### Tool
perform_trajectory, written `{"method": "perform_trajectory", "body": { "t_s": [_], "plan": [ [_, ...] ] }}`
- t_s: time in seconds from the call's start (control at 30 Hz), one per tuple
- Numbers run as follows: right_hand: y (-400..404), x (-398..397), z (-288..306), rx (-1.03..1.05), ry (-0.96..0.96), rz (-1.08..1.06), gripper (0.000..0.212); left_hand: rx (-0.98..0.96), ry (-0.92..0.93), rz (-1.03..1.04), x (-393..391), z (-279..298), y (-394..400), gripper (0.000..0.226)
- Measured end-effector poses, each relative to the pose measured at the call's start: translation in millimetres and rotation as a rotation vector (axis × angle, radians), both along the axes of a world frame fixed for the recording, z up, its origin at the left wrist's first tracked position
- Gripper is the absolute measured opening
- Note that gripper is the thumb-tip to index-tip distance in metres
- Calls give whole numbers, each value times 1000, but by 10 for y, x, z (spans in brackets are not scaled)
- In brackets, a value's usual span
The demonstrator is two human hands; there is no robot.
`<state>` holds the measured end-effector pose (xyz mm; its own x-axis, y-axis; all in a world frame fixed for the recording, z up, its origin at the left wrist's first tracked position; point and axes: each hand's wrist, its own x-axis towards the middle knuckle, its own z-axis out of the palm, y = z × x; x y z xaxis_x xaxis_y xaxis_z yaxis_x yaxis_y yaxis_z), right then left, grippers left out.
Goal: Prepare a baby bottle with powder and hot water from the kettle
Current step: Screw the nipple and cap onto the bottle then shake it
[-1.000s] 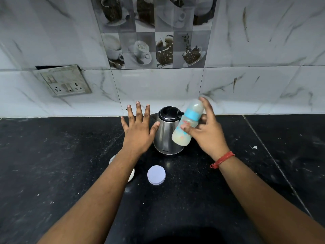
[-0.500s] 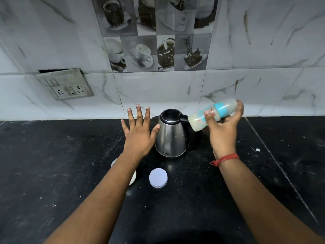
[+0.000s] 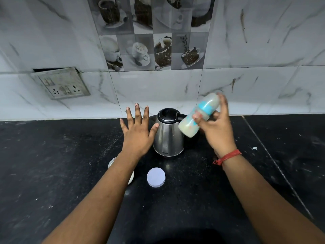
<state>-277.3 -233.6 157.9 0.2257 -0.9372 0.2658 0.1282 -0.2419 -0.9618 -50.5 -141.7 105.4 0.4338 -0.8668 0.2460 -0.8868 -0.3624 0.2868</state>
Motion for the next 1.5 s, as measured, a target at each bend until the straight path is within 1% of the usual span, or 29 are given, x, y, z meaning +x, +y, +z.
{"method": "perform_trajectory", "body": {
  "t_s": [0.07,0.1,0.2,0.23,0.27,0.33,0.37,0.4,0.47,0.5,0.53,0.63,0.67,0.7,0.77,0.8,0.83,0.93,0.97,1.07,1.1,1.13,1.23,1.27,1.3,1.37,1.4,1.43,1.5],
  "plan": [
    [-10,-13,53,-38,-49,-166,89,-3,-6,-1,3,-11,6,78],
    [10,8,52,-54,-42,-158,89,-3,-10,0,11,-17,11,79],
    [78,72,-3,-12,70,131,95,0,-11,4,25,-25,12,83],
    [73,66,18,-2,71,159,96,0,-10,5,29,-23,9,84],
    [41,50,45,-4,34,117,96,0,-8,4,29,-15,9,84],
    [-14,9,81,-51,-48,-59,96,0,-13,3,28,-5,14,83],
    [-13,6,83,-87,-42,-108,96,1,-18,4,32,-6,20,82],
    [2,22,61,-113,-2,-110,96,3,-20,5,38,-5,27,81],
    [53,70,-16,-103,83,35,95,5,-20,7,49,-1,35,80],
    [64,73,-22,-69,83,90,95,5,-18,8,48,5,32,80],
    [47,67,-3,-31,46,79,93,5,-13,8,46,14,28,79],
    [-18,5,83,27,-116,-143,89,4,-16,1,25,30,31,78],
    [-8,9,78,28,-116,-157,89,6,-23,0,23,32,39,78],
    [22,30,64,18,-68,-120,90,12,-25,2,28,30,46,78],
    [98,62,4,23,53,63,93,19,-16,5,32,28,42,78],
    [119,65,4,38,66,125,93,18,-15,8,31,31,40,78],
    [107,57,26,56,46,120,93,18,-16,7,24,35,39,78],
    [54,34,75,91,-89,-91,88,23,-21,2,-1,24,37,77],
    [74,49,72,73,-86,-93,88,26,-22,4,-4,20,39,77],
    [156,109,-30,4,120,116,93,28,-18,5,4,20,27,78],
    [167,98,-23,10,132,158,93,22,-14,3,8,23,18,79],
    [145,80,0,23,97,135,92,15,-12,1,11,27,12,80],
    [73,39,73,52,-104,-87,88,6,-14,-4,16,15,9,82],
    [79,57,66,48,-124,-100,89,4,-20,-1,21,7,16,82],
    [95,90,41,39,-93,-60,91,2,-23,2,28,-1,23,83],
    [141,100,-28,42,65,132,96,-6,-25,1,22,-15,17,84],
    [153,83,-15,53,104,185,98,-12,-28,2,21,-10,17,83],
    [130,59,12,59,91,165,96,-17,-30,2,24,-9,15,83],
    [79,16,86,46,-28,-30,89,-15,-28,4,31,-11,18,83]
  ]
}}
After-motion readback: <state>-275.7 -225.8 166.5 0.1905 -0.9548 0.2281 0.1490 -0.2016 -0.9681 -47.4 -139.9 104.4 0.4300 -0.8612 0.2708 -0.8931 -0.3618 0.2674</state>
